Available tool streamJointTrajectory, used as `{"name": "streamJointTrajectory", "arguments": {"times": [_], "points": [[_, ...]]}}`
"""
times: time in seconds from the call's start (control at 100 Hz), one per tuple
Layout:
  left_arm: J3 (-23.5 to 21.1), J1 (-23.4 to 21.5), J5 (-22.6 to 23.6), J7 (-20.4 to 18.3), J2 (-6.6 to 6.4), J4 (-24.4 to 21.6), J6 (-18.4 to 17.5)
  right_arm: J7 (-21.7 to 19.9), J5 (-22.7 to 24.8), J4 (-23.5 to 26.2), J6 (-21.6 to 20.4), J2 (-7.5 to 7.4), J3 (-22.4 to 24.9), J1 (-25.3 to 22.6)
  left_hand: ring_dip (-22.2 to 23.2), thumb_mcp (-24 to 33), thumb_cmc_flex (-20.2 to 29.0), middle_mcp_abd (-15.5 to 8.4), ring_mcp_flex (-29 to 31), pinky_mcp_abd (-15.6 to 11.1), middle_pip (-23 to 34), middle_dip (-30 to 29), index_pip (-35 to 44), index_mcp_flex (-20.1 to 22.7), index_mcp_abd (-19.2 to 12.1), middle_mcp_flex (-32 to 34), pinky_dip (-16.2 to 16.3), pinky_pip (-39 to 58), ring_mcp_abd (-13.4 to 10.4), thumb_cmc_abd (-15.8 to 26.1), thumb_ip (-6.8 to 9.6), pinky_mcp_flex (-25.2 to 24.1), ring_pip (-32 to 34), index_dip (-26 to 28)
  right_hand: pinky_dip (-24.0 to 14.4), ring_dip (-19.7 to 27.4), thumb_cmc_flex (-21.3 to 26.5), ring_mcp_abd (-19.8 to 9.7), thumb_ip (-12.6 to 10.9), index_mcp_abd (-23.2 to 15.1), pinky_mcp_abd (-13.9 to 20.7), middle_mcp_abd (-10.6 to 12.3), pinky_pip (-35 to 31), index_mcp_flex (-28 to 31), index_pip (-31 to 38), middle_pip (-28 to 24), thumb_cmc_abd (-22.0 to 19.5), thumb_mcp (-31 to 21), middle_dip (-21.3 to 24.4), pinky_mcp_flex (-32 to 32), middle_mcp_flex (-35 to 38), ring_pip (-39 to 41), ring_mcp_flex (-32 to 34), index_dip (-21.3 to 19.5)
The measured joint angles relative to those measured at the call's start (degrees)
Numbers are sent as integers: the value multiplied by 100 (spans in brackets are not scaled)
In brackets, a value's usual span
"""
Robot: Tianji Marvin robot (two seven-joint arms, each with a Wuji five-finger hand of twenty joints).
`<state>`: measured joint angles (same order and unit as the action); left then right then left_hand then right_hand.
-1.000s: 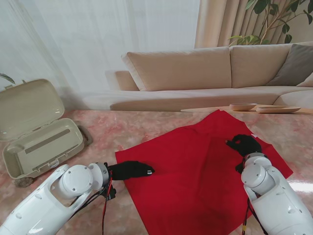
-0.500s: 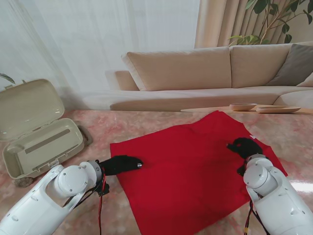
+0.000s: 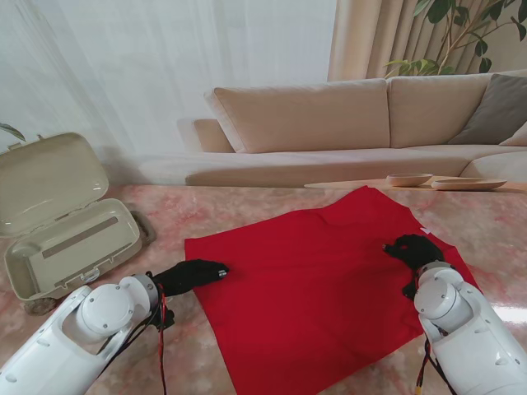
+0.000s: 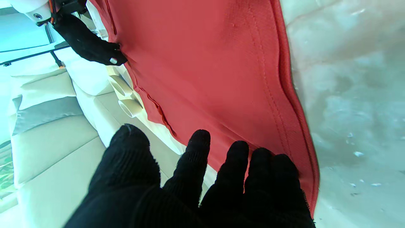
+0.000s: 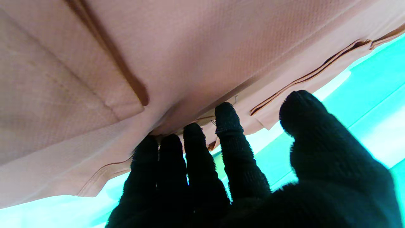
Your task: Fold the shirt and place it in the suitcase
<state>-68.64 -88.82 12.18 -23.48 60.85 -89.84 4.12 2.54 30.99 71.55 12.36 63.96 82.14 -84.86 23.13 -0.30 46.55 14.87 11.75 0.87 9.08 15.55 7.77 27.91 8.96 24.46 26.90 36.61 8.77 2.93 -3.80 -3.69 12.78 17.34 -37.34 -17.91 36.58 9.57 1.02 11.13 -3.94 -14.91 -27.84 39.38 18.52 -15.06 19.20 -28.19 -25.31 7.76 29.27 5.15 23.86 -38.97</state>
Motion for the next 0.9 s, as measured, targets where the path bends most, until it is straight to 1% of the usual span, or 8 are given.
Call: {"name": "streamJointTrajectory", "arguments": {"times": [0.1, 0.15, 0.19, 0.23, 0.42, 0.59, 0.67, 0.9], "points": [[-106, -106, 84, 14, -6, -118, 2, -50, 1, 33, 0, -11, 31, -26, -38, 0, 0, 77, 0, 416, 6, 0, 0, 1, 0, 2, -10, -69, 417, 0, 0, 3, -88, 0, -44, 1, 0, -18, 0, 0, 0, 31, 1, 0, 0, 4, 0, 55, 1, 8, -1, 0, 0, 0], [-170, -163, 195, 14, -13, -215, 14, -74, 6, 68, -1, -15, 55, -56, -48, 0, 0, 77, 0, 808, 6, 0, 0, 4, 0, 5, -24, -177, 643, 0, 0, 18, -150, 0, -44, 1, 0, -19, 0, 0, 0, 32, 1, -1, 0, 4, 0, 56, 1, 13, -1, 0, 0, 0], [-225, -211, 276, 13, -20, -296, 27, -96, 25, 102, -3, -18, 76, -87, -52, 0, 0, 79, 0, 1039, 7, 0, 0, 5, 0, 6, -60, -267, 711, 0, 0, 18, -154, 0, -45, 1, 0, -19, 0, 0, 0, 32, 1, -1, 0, 6, 0, 56, 1, 17, -1, 0, 0, 0], [-285, -260, 304, 10, -26, -375, 44, -112, 48, 132, -5, -25, 91, -117, -59, 0, 0, 80, 0, 1097, 7, 0, 0, 6, 0, 7, -73, -302, 723, 0, 0, 18, -155, 0, -46, 1, 0, -19, 0, 0, 0, 32, 1, -2, 0, 38, 0, 56, 3, 20, -1, 0, 0, 0], [-518, -505, 321, 14, -57, -790, 152, -131, 82, 239, -47, -32, 188, -238, -77, 0, 0, 83, 0, 1155, 7, 0, 1, 8, 0, 9, -74, -304, 778, 0, 0, 18, -157, 0, -54, 1, 0, 2, 0, 0, -51, 22, 2, -6, 0, 52, 0, 56, 3, 68, 24, 6, 0, 0], [-653, -713, 537, 0, -82, -1145, 211, -112, 294, 379, -190, -32, 304, -375, -78, 0, 0, 84, 1, 1161, 7, 0, 2, 13, 0, 11, -74, -304, 809, 0, 0, 18, -157, 0, -128, 2, 0, 241, 0, 0, -813, -114, -60, -5, 0, 21, 0, 56, 3, 255, 159, 91, 83, 0], [-651, -722, 534, -23, -96, -1161, 211, 6, 437, 406, -268, -32, 332, -410, -78, 0, 0, 85, 1, 1163, 7, 0, 4, 15, 0, 12, -73, -304, 820, 0, 0, 18, -157, 0, -187, 2, 0, 282, 0, 0, -956, -123, -60, -5, 0, 21, 0, 56, 3, 255, 159, 91, 83, 0], [-366, -512, 295, -171, -151, -936, 211, 209, 544, 423, -423, -23, 428, -371, -78, 0, 0, 86, 1, 1165, 7, 0, 5, 15, 0, 13, -74, -304, 844, 0, 0, 18, -157, 0, -190, 2, 0, 270, 0, 0, -957, -132, 0, -5, 0, 14, 0, 56, 3, 190, 130, 91, 83, 0]]}}
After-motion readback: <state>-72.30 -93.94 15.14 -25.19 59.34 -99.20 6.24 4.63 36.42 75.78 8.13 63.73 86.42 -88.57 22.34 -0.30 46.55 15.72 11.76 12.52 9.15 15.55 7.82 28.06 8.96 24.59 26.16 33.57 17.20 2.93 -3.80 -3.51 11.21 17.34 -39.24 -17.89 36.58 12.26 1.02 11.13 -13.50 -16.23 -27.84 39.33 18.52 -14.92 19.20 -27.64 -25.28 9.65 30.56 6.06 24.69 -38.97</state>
